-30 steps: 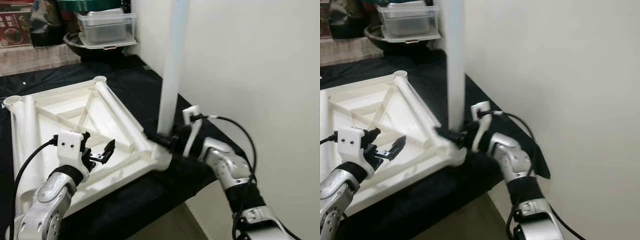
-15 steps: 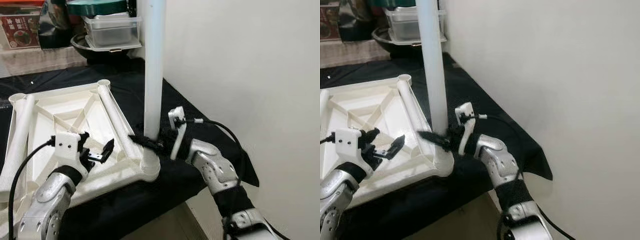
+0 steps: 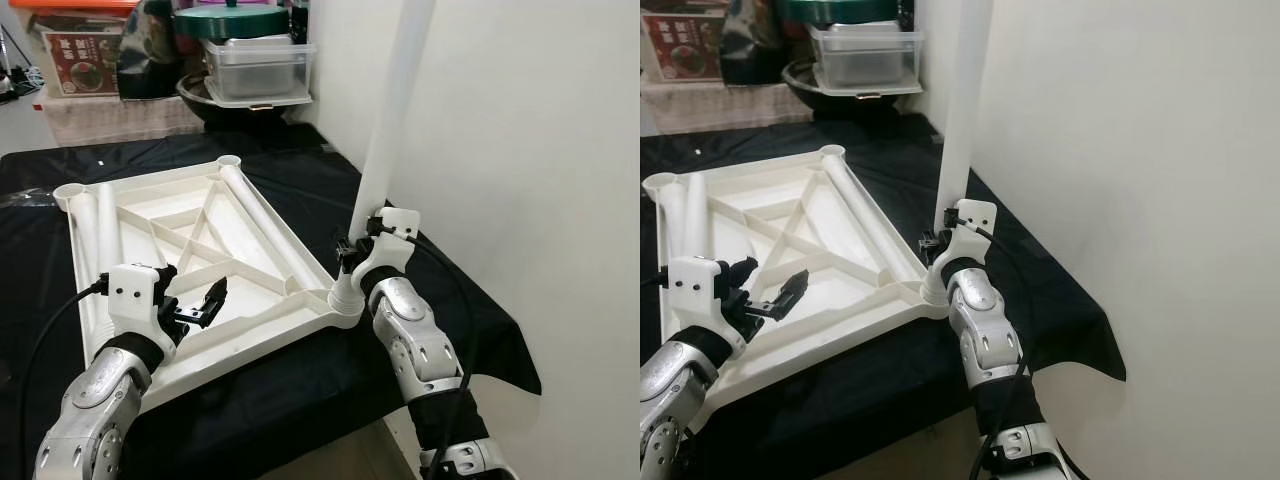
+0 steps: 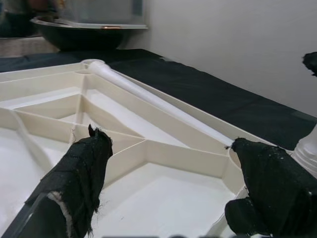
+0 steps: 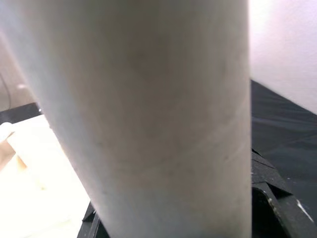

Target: Building children table

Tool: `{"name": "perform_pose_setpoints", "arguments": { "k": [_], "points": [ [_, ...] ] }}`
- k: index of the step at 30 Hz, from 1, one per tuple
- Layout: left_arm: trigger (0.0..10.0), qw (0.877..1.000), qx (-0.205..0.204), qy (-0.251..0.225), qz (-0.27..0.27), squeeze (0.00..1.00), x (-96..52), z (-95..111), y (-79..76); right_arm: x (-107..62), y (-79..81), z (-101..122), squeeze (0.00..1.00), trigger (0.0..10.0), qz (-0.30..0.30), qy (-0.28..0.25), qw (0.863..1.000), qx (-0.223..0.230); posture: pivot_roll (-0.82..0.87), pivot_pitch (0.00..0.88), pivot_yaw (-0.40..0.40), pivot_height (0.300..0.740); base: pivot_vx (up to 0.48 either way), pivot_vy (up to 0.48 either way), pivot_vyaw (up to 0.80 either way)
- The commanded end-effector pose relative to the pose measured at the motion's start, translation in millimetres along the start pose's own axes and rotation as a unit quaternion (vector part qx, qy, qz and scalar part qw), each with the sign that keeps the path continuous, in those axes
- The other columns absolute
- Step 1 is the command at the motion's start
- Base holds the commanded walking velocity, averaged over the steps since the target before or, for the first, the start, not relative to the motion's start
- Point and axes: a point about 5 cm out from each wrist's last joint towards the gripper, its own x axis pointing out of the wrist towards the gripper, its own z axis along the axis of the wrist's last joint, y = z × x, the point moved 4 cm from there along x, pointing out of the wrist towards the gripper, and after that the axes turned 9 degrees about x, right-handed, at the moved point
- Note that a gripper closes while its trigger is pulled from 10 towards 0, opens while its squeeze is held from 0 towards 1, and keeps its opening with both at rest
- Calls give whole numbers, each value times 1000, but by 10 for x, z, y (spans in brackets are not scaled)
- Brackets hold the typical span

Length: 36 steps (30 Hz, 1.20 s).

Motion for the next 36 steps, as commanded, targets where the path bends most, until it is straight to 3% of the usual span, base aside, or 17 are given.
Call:
{"name": "perform_pose_setpoints", "arguments": {
  "k": [1, 2, 4, 9, 10, 14, 21, 22, 23, 25, 28, 29, 30, 31, 32, 33, 36],
  "points": [
    [10000, 1000, -5, 3, -1, 0, 17, -29, -18, 25, 70, -182, 0, 10000, 29, 39, 999, 21, 139, 0, -99, 714, 0, 0, 0],
    [10000, 1000, -5, 3, -1, 0, 17, -29, -18, 25, 70, -182, 0, 10000, 29, 39, 999, 21, 139, 0, -99, 714, 0, 0, 0],
    [10000, 1000, -6, 2, -2, 0, 20, -31, -21, 57, 154, -41, 1000, 10000, 59, 7, 998, 29, 138, 0, -102, 714, 0, 0, 0],
    [10000, 1000, -7, 2, -2, 0, 20, -30, -21, 13, 321, 76, 1000, 10000, 150, 2, 987, 64, 139, 0, -104, 714, 0, 0, 0],
    [10000, 1000, -9, 1, -2, 0, 22, -29, -22, -88, 488, 143, 0, 10000, 254, 9, 965, 63, 134, 0, -101, 714, 0, 0, 0],
    [10000, 1000, -13, 0, -6, 0, 29, -25, -25, -444, 684, 100, 0, 10000, 455, 66, 887, 31, 134, 0, -100, 714, 0, 0, 0],
    [10000, 1000, -15, -1, -6, 0, 32, -24, -23, -636, 718, -39, 0, 8588, 527, 111, 842, 7, 141, 0, -107, 714, 0, 0, 0],
    [10000, 1000, -15, -1, -5, 0, 30, -23, -23, -649, 728, -71, 0, 4471, 532, 115, 839, 4, 147, 0, -111, 714, 0, 0, 0],
    [10000, 1000, -16, -1, -5, 0, 26, -21, -22, -621, 738, -101, 0, 1686, 527, 114, 842, 5, 152, 0, -113, 714, 0, 0, 0],
    [10000, 1000, -16, -1, -4, 0, 21, -21, -21, -544, 724, -124, 0, 0, 506, 110, 855, 5, 152, 0, -112, 714, 0, 0, 0],
    [10000, 1000, -16, -1, -4, 0, 21, -21, -21, -544, 724, -124, 0, 0, 506, 110, 855, 5, 152, 0, -112, 714, 0, 0, 0],
    [10000, 1000, -16, -1, -4, 0, 18, -21, -21, -376, 656, -152, 0, 0, 451, 101, 887, -5, 150, 0, -111, 714, 0, 0, 0],
    [10000, 1000, -16, -1, -4, 0, 18, -21, -21, -376, 656, -152, 0, 0, 451, 101, 887, -5, 150, 0, -111, 714, 0, 0, 0],
    [10000, 1000, -17, -1, -5, 0, 15, -20, -24, -170, 513, -152, 0, 0, 363, 90, 927, -8, 148, 0, -111, 714, 0, 0, 0],
    [10000, 1000, -17, -1, -5, 0, 15, -20, -24, -170, 513, -152, 0, 0, 363, 90, 927, -8, 148, 0, -111, 714, 0, 0, 0],
    [10000, 1000, -17, -1, -6, 0, 11, -15, -30, 114, 46, -163, 0, 0, 143, 85, 986, -6, 145, 0, -112, 714, 0, 0, 0],
    [10000, 1000, -18, -2, -6, 0, 10, -13, -33, 142, -136, -161, 0, 0, 69, 82, 994, -9, 145, 0, -111, 714, 0, 0, 0]
  ]
}}
